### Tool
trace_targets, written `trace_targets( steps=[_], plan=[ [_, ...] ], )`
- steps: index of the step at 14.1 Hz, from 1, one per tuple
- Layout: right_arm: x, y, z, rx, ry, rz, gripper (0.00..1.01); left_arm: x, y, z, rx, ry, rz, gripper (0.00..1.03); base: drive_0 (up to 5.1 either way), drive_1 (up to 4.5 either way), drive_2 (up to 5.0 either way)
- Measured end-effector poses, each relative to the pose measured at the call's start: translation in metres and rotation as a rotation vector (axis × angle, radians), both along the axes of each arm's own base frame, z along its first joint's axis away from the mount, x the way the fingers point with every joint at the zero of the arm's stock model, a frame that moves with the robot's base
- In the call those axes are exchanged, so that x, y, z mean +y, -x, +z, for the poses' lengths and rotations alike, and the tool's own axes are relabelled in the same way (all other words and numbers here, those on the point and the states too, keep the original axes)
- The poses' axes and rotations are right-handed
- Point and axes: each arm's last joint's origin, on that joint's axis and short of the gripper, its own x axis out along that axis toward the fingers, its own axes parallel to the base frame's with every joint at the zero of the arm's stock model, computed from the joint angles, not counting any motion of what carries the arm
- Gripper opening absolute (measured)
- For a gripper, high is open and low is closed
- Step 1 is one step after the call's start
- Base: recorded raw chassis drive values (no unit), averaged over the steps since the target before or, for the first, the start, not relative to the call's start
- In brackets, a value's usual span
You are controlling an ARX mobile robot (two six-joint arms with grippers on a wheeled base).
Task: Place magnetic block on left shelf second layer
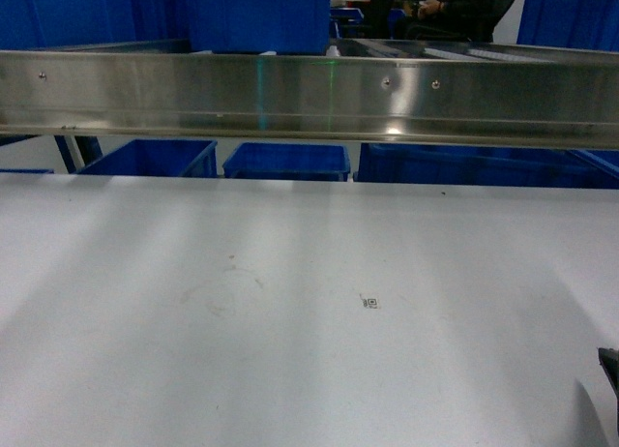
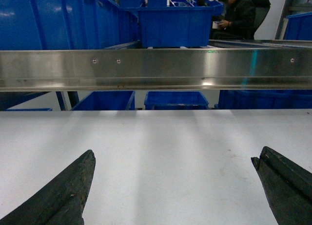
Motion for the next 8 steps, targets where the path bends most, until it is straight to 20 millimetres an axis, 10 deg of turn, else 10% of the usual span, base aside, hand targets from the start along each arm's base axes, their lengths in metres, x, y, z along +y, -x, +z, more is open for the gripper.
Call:
trace_targets(
  steps=[8],
  plan=[
    [-0.002, 0.007, -0.022, 0.030, -0.025, -0.004, 0.91, 0.000, 0.000, 0.000, 0.000, 0.000, 0.000, 0.98, 0.0, 0.00, 0.0]
  ],
)
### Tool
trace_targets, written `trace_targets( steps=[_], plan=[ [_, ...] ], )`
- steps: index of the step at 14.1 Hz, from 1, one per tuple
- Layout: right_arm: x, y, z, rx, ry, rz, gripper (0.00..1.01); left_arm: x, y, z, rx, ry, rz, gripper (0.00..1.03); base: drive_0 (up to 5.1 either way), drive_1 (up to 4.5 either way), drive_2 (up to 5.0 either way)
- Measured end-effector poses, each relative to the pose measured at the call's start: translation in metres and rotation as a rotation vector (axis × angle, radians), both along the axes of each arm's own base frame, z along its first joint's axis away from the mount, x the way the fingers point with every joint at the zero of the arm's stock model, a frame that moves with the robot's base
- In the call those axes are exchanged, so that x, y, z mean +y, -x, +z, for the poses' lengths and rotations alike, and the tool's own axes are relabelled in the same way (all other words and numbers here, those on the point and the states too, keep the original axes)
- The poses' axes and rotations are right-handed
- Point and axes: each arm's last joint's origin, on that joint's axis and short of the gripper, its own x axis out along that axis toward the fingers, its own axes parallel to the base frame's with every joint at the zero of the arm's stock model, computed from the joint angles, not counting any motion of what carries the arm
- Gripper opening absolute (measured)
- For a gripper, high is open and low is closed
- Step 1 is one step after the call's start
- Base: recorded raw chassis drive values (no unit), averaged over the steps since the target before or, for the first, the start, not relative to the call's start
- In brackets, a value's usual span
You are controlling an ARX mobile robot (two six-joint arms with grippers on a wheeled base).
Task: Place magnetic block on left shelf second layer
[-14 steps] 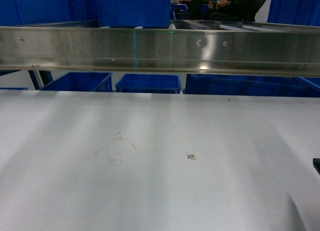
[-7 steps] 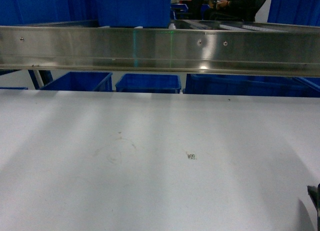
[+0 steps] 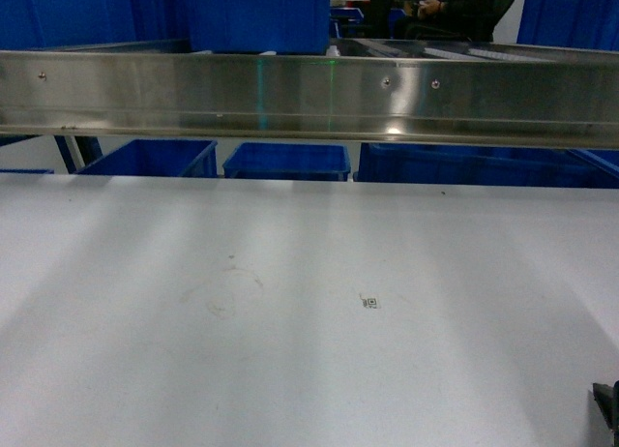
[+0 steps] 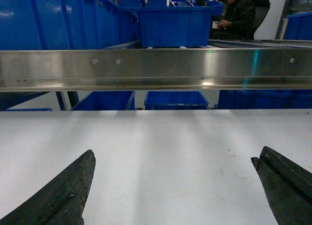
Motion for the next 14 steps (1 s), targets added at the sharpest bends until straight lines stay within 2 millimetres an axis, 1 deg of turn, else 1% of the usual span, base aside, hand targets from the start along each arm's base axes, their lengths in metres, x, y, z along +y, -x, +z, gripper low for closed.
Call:
trace_targets(
  steps=[1, 2, 3, 6, 7, 10, 12, 13, 14],
  plan=[
    [0.000, 0.000, 0.001, -0.005, -0.004, 0.006, 0.80, 0.000, 0.000, 0.000, -0.001, 0.000, 0.000, 0.98, 0.0, 0.00, 0.0],
    [0.001, 0.003, 0.006, -0.013, -0.006, 0.017, 0.54, 0.000, 0.000, 0.000, 0.000, 0.000, 0.000, 0.98, 0.0, 0.00, 0.0],
    [0.001, 0.003, 0.014, -0.036, -0.010, 0.023, 0.49, 0.000, 0.000, 0.000, -0.001, 0.000, 0.000, 0.98, 0.0, 0.00, 0.0],
    [0.002, 0.005, 0.029, -0.057, -0.016, 0.031, 0.49, 0.000, 0.000, 0.000, -0.001, 0.000, 0.000, 0.98, 0.0, 0.00, 0.0],
    [0.004, 0.008, 0.039, -0.073, -0.018, 0.043, 0.49, 0.000, 0.000, 0.000, 0.000, 0.000, 0.000, 0.98, 0.0, 0.00, 0.0],
    [0.018, 0.023, 0.085, -0.193, -0.005, 0.086, 0.49, 0.000, 0.000, 0.000, -0.001, 0.000, 0.000, 0.98, 0.0, 0.00, 0.0],
    [0.029, 0.046, 0.136, -0.348, 0.014, 0.121, 0.49, 0.000, 0.000, 0.000, -0.001, 0.000, 0.000, 0.98, 0.0, 0.00, 0.0],
    [0.029, 0.052, 0.147, -0.417, 0.032, 0.121, 0.49, 0.000, 0.000, 0.000, 0.000, 0.000, 0.000, 0.98, 0.0, 0.00, 0.0],
    [0.027, 0.057, 0.154, -0.461, 0.049, 0.119, 0.49, 0.000, 0.000, 0.000, 0.000, 0.000, 0.000, 0.98, 0.0, 0.00, 0.0]
  ],
)
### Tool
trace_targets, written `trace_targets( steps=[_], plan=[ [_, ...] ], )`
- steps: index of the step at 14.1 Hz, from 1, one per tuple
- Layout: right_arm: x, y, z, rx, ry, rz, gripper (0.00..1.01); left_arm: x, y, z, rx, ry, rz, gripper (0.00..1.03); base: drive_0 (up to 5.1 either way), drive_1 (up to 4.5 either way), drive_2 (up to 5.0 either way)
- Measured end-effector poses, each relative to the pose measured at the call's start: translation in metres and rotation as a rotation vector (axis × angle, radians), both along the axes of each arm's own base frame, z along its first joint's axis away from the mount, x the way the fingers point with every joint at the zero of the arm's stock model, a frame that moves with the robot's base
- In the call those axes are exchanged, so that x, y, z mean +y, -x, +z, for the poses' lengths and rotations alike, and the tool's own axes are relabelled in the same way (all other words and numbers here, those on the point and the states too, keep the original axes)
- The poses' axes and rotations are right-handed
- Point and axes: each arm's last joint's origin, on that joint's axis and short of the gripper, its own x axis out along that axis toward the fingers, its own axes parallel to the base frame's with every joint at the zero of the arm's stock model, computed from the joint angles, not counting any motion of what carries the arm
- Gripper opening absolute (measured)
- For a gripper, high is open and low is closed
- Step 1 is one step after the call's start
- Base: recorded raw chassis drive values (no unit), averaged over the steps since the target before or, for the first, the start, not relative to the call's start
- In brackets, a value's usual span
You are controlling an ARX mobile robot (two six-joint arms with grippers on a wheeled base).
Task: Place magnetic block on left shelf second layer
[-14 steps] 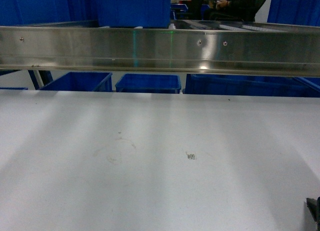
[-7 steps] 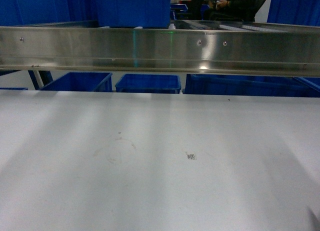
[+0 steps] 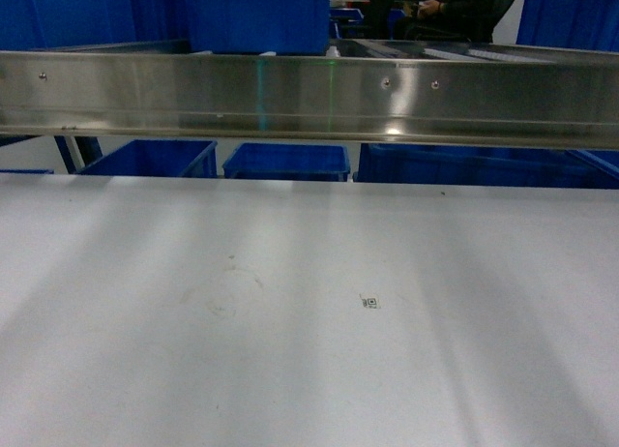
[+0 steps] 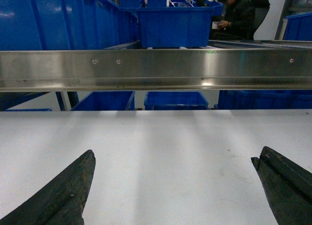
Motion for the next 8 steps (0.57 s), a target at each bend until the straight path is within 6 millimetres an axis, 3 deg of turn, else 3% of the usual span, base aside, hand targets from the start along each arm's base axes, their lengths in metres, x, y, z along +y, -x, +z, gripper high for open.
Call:
trace_targets(
  steps=[4, 8],
  plan=[
    [-0.033, 0.001, -0.010, 0.046, 0.004, -0.081, 0.49, 0.000, 0.000, 0.000, 0.000, 0.000, 0.000, 0.98, 0.0, 0.00, 0.0],
    [-0.035, 0.005, -0.008, 0.045, -0.016, -0.056, 0.49, 0.000, 0.000, 0.000, 0.000, 0.000, 0.000, 0.98, 0.0, 0.00, 0.0]
  ],
)
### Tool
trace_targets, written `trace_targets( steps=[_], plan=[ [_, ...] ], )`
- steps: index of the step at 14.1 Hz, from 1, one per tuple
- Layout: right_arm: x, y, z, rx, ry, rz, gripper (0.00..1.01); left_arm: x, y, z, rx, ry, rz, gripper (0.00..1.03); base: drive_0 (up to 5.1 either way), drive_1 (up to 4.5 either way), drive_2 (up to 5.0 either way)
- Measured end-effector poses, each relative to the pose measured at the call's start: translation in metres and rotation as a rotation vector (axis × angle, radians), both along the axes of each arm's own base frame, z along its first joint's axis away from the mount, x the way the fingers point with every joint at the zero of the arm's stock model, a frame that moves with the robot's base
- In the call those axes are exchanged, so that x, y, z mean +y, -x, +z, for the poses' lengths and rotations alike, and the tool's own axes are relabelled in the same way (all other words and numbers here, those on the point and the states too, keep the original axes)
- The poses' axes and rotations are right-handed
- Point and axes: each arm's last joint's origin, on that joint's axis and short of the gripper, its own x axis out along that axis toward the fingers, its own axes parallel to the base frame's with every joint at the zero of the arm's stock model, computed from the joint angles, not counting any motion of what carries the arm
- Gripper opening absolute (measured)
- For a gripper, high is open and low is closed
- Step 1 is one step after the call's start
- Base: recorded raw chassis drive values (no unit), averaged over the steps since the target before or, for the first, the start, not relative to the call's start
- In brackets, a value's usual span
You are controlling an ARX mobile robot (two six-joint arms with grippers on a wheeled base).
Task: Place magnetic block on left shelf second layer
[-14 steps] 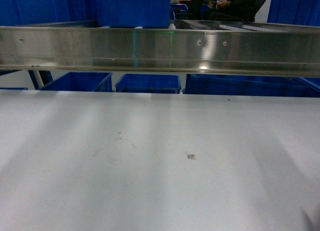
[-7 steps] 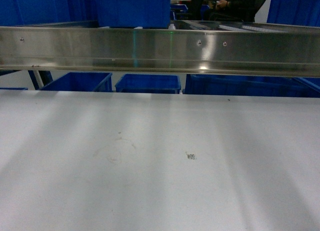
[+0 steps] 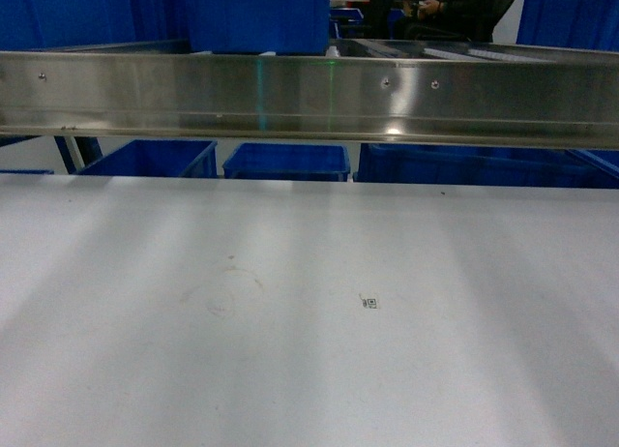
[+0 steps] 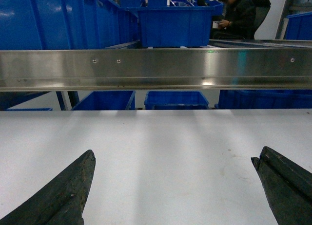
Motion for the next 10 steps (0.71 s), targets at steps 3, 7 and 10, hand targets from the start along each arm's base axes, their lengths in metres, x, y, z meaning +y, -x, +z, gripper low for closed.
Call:
trace_targets(
  steps=[3, 7, 10],
  plan=[
    [0.0029, 0.0027, 0.0025, -0.014, -0.009, 0.017, 0.49, 0.0000, 0.0000, 0.0000, 0.000, 0.000, 0.000, 0.98, 0.0, 0.00, 0.0],
    [0.0029, 0.0027, 0.0025, -0.013, -0.009, 0.017, 0.49, 0.0000, 0.0000, 0.0000, 0.000, 0.000, 0.000, 0.98, 0.0, 0.00, 0.0],
    [0.0027, 0.0028, 0.0020, -0.010, -0.009, 0.014, 0.48, 0.0000, 0.0000, 0.0003, -0.003, 0.000, -0.002, 0.98, -5.0, 2.49, 2.5]
  ],
)
